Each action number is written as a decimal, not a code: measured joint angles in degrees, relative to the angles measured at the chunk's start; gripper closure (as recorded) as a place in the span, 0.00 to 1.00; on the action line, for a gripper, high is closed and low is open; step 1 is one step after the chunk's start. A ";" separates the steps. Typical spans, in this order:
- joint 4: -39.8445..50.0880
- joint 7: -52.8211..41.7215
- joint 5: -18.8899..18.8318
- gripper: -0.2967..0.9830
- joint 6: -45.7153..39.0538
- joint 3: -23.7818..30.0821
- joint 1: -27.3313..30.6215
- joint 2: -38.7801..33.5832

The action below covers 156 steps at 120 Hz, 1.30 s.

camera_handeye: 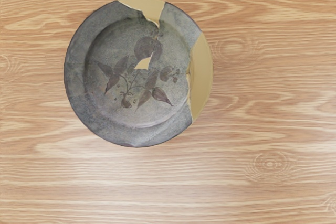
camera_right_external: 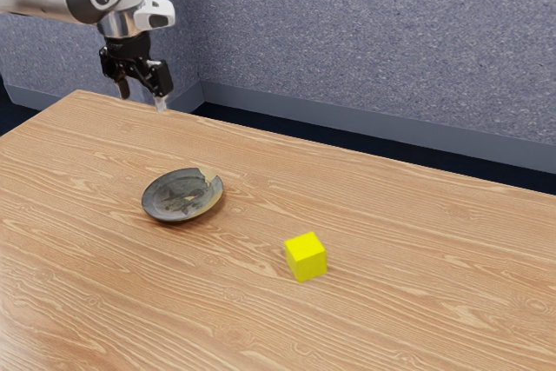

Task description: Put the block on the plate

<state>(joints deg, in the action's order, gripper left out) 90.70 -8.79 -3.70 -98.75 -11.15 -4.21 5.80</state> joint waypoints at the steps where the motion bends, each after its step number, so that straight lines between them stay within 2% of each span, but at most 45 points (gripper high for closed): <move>1: 0.00 -0.03 0.01 0.23 -0.03 -0.01 0.08 0.00; 26: 3.87 -0.71 0.41 0.23 -2.58 0.26 -1.66 0.24; 64: 11.81 -1.35 0.91 0.23 -8.57 0.70 -12.97 1.14; 110: 19.24 -1.89 3.30 0.23 -18.18 9.17 -13.88 4.31; 134: 19.54 -2.28 3.82 0.23 -20.40 9.90 -16.71 5.94; 156: 19.33 -3.48 3.84 0.23 -21.98 11.50 -16.45 8.80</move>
<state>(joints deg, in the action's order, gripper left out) 110.03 -12.27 0.15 -120.73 0.35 -20.66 14.60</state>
